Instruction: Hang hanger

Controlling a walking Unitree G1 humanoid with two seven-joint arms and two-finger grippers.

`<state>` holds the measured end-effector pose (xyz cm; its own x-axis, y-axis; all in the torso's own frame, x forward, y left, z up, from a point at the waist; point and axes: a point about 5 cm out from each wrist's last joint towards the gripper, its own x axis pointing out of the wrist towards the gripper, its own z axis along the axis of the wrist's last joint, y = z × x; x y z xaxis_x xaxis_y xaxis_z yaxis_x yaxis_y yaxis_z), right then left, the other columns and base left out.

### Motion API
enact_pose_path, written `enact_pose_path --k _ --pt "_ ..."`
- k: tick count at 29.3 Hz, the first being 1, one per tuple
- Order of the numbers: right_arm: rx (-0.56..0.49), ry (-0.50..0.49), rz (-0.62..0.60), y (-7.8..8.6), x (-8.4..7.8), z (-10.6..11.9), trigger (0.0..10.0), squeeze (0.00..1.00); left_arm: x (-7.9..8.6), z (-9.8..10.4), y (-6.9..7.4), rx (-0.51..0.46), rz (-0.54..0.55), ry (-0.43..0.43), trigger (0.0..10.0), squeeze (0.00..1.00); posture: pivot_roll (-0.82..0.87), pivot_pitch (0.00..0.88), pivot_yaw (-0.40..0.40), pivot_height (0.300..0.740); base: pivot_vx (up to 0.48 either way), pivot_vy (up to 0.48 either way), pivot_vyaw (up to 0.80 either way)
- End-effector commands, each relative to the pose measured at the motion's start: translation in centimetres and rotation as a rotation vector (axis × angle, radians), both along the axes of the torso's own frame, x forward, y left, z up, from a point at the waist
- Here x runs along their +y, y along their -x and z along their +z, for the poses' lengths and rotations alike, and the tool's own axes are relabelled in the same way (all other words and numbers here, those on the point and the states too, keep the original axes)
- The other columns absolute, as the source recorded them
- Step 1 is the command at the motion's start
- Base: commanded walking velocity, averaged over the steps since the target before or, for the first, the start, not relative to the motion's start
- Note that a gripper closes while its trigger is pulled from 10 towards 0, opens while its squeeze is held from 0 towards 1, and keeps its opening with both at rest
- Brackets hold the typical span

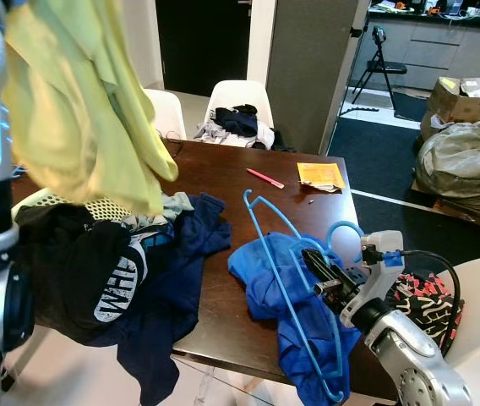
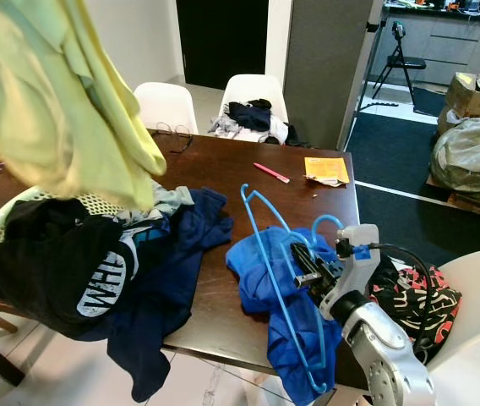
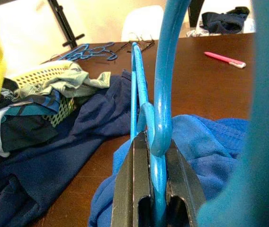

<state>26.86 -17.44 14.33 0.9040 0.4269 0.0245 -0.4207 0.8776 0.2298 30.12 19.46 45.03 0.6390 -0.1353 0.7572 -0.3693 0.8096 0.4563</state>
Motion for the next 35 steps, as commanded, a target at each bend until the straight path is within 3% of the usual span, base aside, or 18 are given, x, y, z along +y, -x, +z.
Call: enact_pose_path --k 1,2,3,4,6,9,13,15,16,18,20,21,22,24,29,31,32,35 --pt "0.008 -0.016 -0.016 0.0 -0.3 -0.2 10.0 0.0 -0.5 -1.3 -0.8 0.06 0.006 -0.026 0.0 0.0 0.02 0.0 -0.02 0.74 0.0 0.0 0.0" --pt "0.008 -0.016 -0.016 0.0 -0.3 -0.2 10.0 0.0 -0.5 -1.3 -0.8 0.06 0.006 -0.026 0.0 0.0 0.02 0.0 -0.02 0.74 0.0 0.0 0.0" --pt "0.011 -0.019 -0.015 0.1 -0.3 -0.2 10.0 0.0 -0.6 -6.4 -2.9 0.285 0.037 -0.044 0.0 0.0 0.01 0.0 -0.019 0.74 0.0 0.0 0.0" --pt "0.011 -0.019 -0.015 0.1 -0.3 -0.2 10.0 0.0 -0.6 -6.4 -2.9 0.285 0.037 -0.044 0.0 0.0 0.01 0.0 -0.019 0.74 0.0 0.0 0.0" --pt "0.013 -0.02 -0.014 0.1 -0.3 -0.2 10.0 0.0 -0.6 -9.6 -3.6 0.417 0.053 -0.044 0.0 0.0 0.01 0.0 -0.019 0.74 0.0 0.0 0.0" --pt "0.014 -0.02 -0.013 0.1 -0.4 -0.2 10.0 0.0 0.3 -10.5 -3.7 0.443 0.089 -0.005 0.0 0.0 0.01 0.0 -0.021 0.74 0.0 0.0 0.0" --pt "0.016 -0.021 -0.011 0.1 -0.4 -0.2 10.0 0.0 2.4 -9.7 -3.4 0.395 0.161 0.062 0.0 0.0 0.01 0.0 -0.021 0.74 0.0 0.0 0.0" --pt "0.016 -0.021 -0.01 0.1 -0.3 -0.2 10.0 0.0 4.0 -8.1 -2.8 0.323 0.215 0.1 0.0 0.0 0.01 0.0 -0.023 0.74 0.0 0.0 0.0" --pt "0.015 -0.022 -0.01 0.0 -0.3 -0.1 10.0 0.0 6.5 -5.0 -1.4 0.187 0.305 0.145 0.0 0.0 0.01 0.0 -0.022 0.74 0.0 0.0 0.0" --pt "0.014 -0.022 -0.01 0.0 -0.3 -0.1 10.0 0.0 8.7 -1.4 0.7 0.018 0.412 0.158 0.0 0.0 0.02 0.0 -0.024 0.74 0.0 0.0 0.0" --pt "0.014 -0.023 -0.01 0.0 -0.4 -0.1 10.0 0.0 9.1 -0.6 1.3 -0.017 0.437 0.16 0.0 0.0 0.02 0.0 -0.024 0.74 0.0 0.0 0.0" --pt "0.013 -0.023 -0.01 -0.1 -0.4 -0.1 10.0 0.0 9.9 1.3 2.8 -0.116 0.491 0.165 0.0 0.0 0.02 0.0 -0.024 0.74 0.0 0.0 0.0" --pt "0.013 -0.023 -0.01 -0.1 -0.4 -0.1 10.0 0.0 9.9 1.3 2.8 -0.116 0.491 0.165 0.0 0.0 0.02 0.0 -0.024 0.74 0.0 0.0 0.0" --pt "0.013 -0.023 -0.01 -0.1 -0.4 -0.1 10.0 0.0 10.7 3.5 5.0 -0.247 0.57 0.17 0.0 0.0 0.02 0.0 -0.023 0.74 0.0 0.0 0.0" --pt "0.012 -0.022 -0.012 -0.1 -0.4 -0.1 10.0 0.0 11.4 4.2 6.2 -0.31 0.647 0.161 0.0 0.0 0.01 0.0 -0.022 0.74 0.0 0.0 0.0" --pt "0.012 -0.022 -0.012 0.0 -0.4 0.0 10.0 0.0 11.1 2.1 4.1 -0.213 0.643 0.125 0.0 0.0 0.01 0.0 -0.024 0.74 0.0 0.0 0.0" --pt "0.012 -0.022 -0.012 0.0 -0.4 0.0 10.0 0.0 11.1 2.1 4.1 -0.213 0.643 0.125 0.0 0.0 0.01 0.0 -0.024 0.74 0.0 0.0 0.0" --pt "0.015 -0.021 -0.011 0.0 -0.4 0.0 10.0 0.0 8.8 -3.9 -1.2 0.041 0.506 0.068 0.0 0.0 0.01 0.0 -0.026 0.74 0.0 0.0 0.0"
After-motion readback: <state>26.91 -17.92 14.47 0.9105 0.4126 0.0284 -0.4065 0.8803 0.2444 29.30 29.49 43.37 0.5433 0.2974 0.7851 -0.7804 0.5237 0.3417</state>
